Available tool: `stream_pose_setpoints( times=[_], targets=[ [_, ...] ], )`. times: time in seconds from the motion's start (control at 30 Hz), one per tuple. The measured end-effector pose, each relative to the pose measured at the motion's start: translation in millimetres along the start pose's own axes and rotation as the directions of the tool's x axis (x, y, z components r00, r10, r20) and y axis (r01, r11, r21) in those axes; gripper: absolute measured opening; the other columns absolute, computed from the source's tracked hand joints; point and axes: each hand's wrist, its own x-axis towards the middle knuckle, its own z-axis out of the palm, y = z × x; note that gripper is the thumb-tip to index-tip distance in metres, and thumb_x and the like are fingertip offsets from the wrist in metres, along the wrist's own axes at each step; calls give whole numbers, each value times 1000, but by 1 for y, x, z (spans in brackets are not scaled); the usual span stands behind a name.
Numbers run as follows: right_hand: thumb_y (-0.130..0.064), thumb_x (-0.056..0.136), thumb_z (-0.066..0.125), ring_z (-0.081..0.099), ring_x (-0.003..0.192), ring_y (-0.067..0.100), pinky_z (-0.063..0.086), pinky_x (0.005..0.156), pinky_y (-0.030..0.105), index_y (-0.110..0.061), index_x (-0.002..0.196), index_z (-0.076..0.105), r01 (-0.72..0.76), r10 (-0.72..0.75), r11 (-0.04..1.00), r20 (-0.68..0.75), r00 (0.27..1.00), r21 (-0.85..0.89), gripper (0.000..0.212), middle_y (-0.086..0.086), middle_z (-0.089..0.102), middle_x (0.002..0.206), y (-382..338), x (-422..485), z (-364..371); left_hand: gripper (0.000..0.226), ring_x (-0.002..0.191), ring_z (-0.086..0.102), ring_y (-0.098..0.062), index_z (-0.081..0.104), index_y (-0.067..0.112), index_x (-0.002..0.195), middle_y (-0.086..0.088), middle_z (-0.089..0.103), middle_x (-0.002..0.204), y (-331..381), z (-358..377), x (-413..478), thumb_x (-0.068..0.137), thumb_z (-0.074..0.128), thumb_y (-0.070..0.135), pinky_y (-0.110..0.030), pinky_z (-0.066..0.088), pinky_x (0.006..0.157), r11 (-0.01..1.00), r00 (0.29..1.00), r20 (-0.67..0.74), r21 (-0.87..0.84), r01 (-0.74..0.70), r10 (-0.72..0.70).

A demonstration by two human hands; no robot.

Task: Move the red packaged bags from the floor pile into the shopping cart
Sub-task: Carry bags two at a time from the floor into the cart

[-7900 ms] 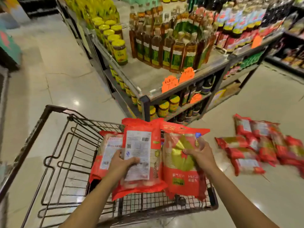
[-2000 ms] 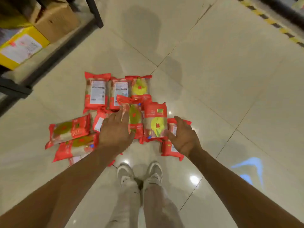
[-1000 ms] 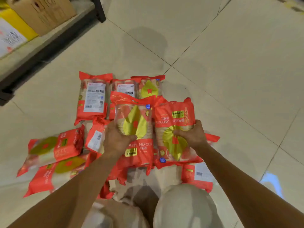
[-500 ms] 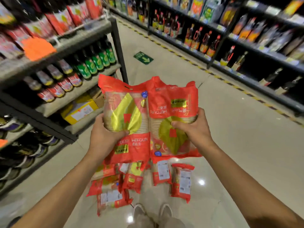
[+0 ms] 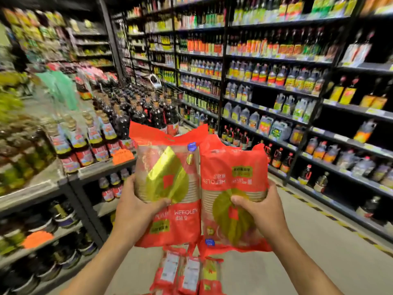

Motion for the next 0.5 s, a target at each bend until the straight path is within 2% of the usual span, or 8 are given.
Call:
stream_pose_setpoints(
  times=[0.13,0.23,0.3,0.37,0.43,0.5],
  targets=[
    [-13,57,98,72,92,14,59,85,44,-30,117,52,18,-22,999,102,995,45,77,-6,71,104,-6,-2,18,86,98,68,-5,49,33,127,13,68,114,7,-26,-22,58,99,21,-43,57,88,1000,995,-99,22,-11,13],
    [-40,38,96,73,93,16,59,87,48,-29,120,56,1,-14,998,187,982,69,92,-5,73,106,-3,-6,43,89,93,70,-4,51,35,124,13,69,111,7,-52,-42,51,100,26,-46,58,86,999,981,-192,38,34,-26],
    [-46,34,93,74,94,15,60,87,50,-30,123,57,-18,-13,994,280,960,105,97,-6,74,107,-4,-13,66,87,91,70,-3,51,33,126,11,69,111,6,-75,-62,55,100,21,-48,59,86,997,962,-269,40,64,-51],
    [-35,40,99,75,91,16,61,84,47,-31,122,58,-31,-21,990,371,928,134,92,-9,76,103,-6,-24,91,88,91,70,-3,52,34,126,11,69,110,8,-99,-86,54,101,21,-48,59,86,995,932,-356,39,87,-67],
    [-14,50,100,76,87,16,62,79,45,-29,122,59,-48,-37,984,456,889,172,84,-9,77,97,-13,-44,119,88,90,70,-3,52,39,121,16,70,106,7,-127,-114,49,101,26,-46,59,85,992,892,-444,42,115,-85],
    [-13,49,98,76,85,19,61,82,50,-26,124,58,-67,-53,978,537,842,200,85,-3,78,96,-19,-67,146,91,92,71,-6,53,42,118,20,71,104,8,-155,-143,38,98,38,-45,58,84,990,838,-539,53,133,-84]
  ],
)
